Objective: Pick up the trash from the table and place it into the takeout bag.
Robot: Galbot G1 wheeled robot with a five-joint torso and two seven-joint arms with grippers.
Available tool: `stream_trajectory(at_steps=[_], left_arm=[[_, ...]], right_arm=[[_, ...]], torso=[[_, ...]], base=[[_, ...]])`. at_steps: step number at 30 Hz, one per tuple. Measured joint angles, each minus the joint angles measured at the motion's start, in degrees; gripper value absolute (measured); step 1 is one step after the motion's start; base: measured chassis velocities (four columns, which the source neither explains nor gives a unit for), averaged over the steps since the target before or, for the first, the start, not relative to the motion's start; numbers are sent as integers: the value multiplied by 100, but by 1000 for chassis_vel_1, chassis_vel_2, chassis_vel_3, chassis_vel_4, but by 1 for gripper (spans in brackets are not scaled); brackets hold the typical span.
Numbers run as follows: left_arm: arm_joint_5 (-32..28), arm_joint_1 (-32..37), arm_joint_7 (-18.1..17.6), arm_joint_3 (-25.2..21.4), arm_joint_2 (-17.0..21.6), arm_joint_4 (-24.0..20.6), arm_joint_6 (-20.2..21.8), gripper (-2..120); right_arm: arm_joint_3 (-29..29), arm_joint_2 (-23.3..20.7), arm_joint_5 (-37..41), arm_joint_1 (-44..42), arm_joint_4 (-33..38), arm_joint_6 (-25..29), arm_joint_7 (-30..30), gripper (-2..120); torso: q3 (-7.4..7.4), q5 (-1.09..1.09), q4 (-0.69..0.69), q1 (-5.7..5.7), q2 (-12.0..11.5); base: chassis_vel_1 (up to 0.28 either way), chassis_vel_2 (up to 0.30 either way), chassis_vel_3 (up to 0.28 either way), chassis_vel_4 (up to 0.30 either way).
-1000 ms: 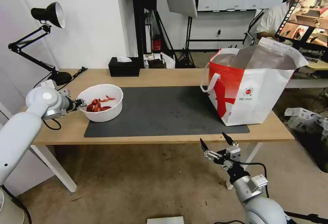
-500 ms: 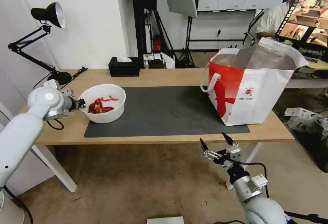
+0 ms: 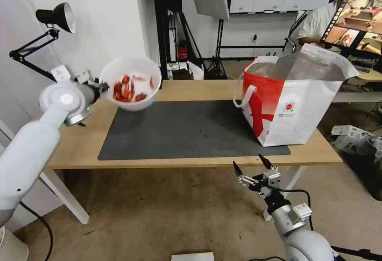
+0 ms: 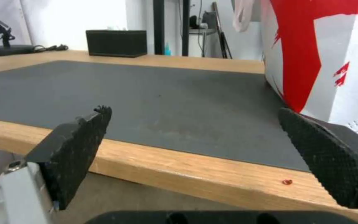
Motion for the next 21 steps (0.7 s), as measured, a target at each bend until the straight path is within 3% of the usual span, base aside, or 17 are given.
stream_trajectory(at_steps=[7,13,16,17,20,21], left_arm=[[206,-434,41,467,-260,-126,-80,0],[88,-1174,-87,1174,-734,228,-58,0],[31,-2024,-167,1762,-1444,777,-51,0],[31,-2024,-167,1762,-1444,777,-51,0],[37,-2755,-244,2115,-2235,1463,-51,0],[37,-2755,-244,2115,-2235,1463,-51,0]], right_arm=[[0,0,0,0,0,0,0,100],[0,0,0,0,0,0,1,100],[0,0,0,1,1,0,0,100],[0,0,0,1,1,0,0,100],[0,-1,0,1,1,0,0,100],[0,-1,0,1,1,0,0,100]], torso=[[0,-1,1,0,0],[1,-1,2,0,0],[1,1,-2,1,-1],[1,1,-2,1,-1],[0,4,-3,1,0],[0,4,-3,1,0]], base=[[0,0,0,0],[0,0,0,0],[0,0,0,0],[0,0,0,0],[0,0,0,0],[0,0,0,0]])
